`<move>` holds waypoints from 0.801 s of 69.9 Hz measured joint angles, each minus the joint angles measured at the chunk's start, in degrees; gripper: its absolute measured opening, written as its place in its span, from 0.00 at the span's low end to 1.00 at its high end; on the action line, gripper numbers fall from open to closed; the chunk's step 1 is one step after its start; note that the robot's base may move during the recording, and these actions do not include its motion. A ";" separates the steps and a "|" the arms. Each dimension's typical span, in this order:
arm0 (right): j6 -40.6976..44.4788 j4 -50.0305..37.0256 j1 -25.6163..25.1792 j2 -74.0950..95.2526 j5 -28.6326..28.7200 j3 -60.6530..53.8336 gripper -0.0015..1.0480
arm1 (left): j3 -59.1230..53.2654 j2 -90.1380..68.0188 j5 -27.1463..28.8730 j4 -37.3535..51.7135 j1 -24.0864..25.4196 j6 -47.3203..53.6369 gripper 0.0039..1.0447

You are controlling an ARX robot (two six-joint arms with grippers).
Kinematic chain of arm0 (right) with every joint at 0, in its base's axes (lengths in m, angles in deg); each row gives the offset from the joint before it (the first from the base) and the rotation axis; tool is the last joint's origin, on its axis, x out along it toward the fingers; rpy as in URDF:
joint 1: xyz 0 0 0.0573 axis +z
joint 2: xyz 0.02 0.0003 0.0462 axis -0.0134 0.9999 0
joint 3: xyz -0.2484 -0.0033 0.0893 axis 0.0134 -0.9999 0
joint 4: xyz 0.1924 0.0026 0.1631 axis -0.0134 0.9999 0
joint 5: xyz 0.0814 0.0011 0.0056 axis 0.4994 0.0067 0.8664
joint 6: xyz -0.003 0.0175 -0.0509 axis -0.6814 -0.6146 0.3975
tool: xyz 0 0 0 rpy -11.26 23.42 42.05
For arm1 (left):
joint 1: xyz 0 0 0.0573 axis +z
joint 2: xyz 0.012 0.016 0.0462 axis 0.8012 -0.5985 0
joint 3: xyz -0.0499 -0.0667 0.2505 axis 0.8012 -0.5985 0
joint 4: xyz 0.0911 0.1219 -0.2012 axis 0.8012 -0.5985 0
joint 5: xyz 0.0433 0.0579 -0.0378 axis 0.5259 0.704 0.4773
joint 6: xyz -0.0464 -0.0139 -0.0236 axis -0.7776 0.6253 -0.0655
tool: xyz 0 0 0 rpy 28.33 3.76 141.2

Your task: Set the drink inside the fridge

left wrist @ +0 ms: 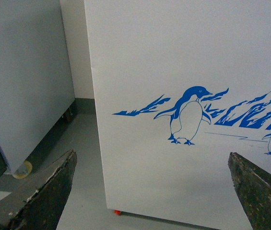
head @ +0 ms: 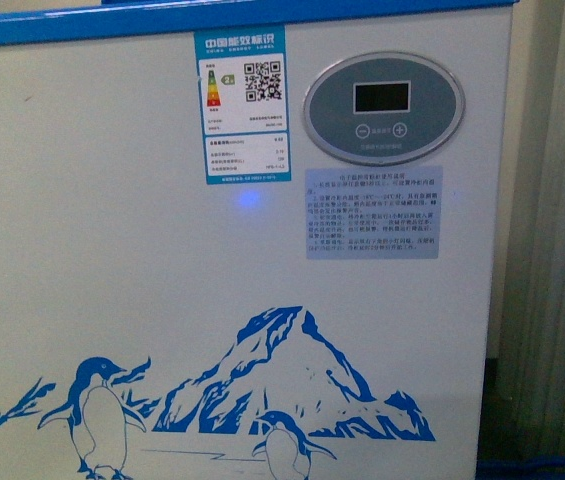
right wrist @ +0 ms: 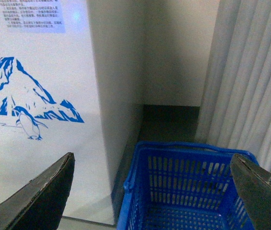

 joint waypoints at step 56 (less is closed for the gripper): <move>17.51 -52.02 -20.44 126.33 5.90 27.58 0.93 | 0.00 0.02 0.04 -0.02 0.00 0.00 0.92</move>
